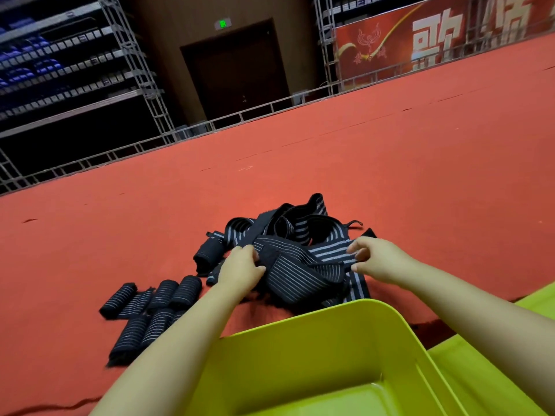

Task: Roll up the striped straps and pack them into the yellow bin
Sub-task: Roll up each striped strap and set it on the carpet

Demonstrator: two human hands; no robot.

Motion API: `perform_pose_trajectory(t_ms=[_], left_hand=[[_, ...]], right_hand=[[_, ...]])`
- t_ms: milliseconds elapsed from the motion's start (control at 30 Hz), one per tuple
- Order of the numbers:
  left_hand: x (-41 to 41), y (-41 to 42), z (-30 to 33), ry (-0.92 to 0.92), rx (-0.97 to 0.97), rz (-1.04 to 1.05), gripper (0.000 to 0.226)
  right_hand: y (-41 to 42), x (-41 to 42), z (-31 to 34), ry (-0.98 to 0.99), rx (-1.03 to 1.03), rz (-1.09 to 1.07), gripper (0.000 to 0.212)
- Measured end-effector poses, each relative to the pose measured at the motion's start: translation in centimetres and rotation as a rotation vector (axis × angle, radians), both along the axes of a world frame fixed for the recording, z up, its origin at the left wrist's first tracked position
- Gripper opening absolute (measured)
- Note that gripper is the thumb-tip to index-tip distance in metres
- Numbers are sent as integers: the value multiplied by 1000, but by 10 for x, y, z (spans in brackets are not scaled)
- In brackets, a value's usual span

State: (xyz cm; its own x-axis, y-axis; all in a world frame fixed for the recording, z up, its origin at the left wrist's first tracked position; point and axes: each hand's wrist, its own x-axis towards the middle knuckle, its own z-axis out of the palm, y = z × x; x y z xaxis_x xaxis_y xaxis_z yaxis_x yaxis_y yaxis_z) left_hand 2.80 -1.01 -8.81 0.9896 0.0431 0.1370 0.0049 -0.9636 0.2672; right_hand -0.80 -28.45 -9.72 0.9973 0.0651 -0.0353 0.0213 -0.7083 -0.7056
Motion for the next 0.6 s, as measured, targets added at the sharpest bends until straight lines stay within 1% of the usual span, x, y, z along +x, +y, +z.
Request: perform_pose_trajectory(t_ms=[33,100,167,233,267,333,367,400,500,533,600], left_hand=[[-2,-6,1,-58,79,-85,24],[-6,-21,5,-93,145,-286,28],[-10,-40,8,-34,143,-468,37],[-14,-60,9,64,162,-581,49],[-15,-68,9,112,236,-614,55],[-17,-77,6,186,469,-623,62],[-18,-77,4,197,538,-601,61],[-18,-75,3,183,548,-573,55],[-19,-59,3,51,438,-496,31],[-19,-53,4,20,360,-473,28],[-19,-47,10,-26,134,-426,23]], right_hand=[[3,8,-1,18,-13,-1,34],[13,20,-5,58,-5,8,38],[24,29,-13,84,-31,8,44],[33,33,-20,78,-96,-6,44],[37,35,-23,62,-119,-17,39],[42,36,-25,32,-85,-56,22],[42,37,-25,27,-22,-75,12],[42,36,-23,32,63,-94,7],[31,33,-10,79,353,-166,13],[26,32,-5,88,437,-175,12],[18,26,4,94,559,-164,10]])
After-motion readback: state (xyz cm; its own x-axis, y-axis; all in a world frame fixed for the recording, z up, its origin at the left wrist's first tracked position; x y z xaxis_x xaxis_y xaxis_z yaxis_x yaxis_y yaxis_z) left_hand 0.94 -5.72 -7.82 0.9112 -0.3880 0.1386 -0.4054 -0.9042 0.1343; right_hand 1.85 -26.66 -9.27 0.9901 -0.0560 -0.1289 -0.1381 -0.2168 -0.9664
